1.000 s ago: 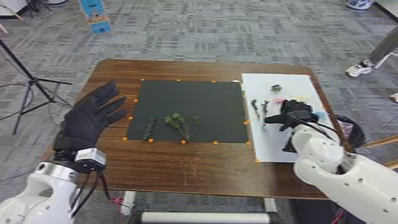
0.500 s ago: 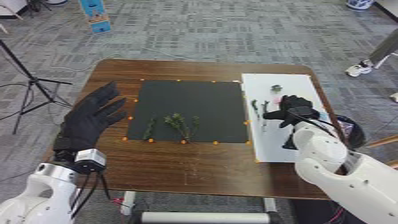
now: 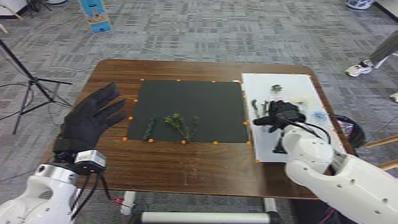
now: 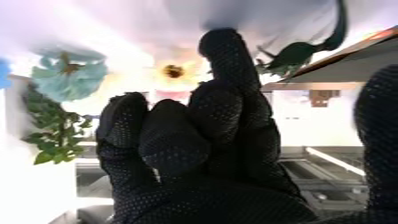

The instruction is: Arrange flowers

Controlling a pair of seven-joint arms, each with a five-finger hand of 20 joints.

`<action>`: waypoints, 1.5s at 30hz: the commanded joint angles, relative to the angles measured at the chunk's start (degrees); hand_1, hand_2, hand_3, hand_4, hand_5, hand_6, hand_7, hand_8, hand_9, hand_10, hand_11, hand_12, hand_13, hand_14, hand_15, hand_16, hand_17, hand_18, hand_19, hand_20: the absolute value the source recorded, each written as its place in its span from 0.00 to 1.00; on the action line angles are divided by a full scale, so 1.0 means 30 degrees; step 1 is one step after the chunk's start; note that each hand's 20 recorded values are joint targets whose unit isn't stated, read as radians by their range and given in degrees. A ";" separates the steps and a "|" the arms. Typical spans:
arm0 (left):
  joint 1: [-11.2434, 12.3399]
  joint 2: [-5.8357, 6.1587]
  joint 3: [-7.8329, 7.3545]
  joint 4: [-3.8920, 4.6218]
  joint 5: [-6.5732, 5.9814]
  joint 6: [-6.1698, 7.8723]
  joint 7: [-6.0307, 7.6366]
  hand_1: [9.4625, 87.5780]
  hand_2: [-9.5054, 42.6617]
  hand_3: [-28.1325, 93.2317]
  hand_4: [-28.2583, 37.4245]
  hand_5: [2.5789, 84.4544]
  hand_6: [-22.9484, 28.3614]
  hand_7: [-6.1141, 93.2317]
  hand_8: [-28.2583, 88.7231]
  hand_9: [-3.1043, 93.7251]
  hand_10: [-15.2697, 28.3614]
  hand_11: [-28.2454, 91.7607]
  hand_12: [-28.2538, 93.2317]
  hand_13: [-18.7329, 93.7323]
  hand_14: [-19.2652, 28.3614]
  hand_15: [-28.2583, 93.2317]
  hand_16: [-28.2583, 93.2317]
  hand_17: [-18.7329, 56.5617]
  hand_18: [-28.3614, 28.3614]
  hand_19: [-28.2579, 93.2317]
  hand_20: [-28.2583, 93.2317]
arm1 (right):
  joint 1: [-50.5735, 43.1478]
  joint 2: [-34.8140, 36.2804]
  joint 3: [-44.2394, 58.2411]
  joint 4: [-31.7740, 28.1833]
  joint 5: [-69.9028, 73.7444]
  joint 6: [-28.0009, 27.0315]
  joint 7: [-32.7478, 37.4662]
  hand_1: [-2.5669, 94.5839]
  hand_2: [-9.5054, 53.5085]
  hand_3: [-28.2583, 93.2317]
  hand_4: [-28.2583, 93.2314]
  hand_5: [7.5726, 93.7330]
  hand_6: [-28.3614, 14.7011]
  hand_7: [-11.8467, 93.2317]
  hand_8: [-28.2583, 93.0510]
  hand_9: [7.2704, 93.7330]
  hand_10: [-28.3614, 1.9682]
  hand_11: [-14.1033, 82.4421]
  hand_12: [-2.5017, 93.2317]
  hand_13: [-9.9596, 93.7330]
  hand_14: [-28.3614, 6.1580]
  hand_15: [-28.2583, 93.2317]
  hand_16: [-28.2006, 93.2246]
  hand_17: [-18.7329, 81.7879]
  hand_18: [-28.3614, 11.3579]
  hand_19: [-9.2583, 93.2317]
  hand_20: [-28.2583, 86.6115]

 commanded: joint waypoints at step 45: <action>-0.0060 -0.0423 0.0197 0.0099 -0.0186 0.0207 -0.0272 0.19 0.00 0.81 0.00 0.31 0.51 0.25 0.16 0.26 0.60 0.38 0.36 0.35 0.70 0.37 0.27 0.11 0.93 0.58 0.29 | 0.0493 -0.5188 -0.1803 0.0520 0.0290 0.0602 -0.1069 0.48 0.00 0.88 0.09 0.82 0.68 0.58 0.40 0.90 0.68 0.80 0.61 0.88 0.59 0.93 0.61 0.63 0.14 1.00 0.61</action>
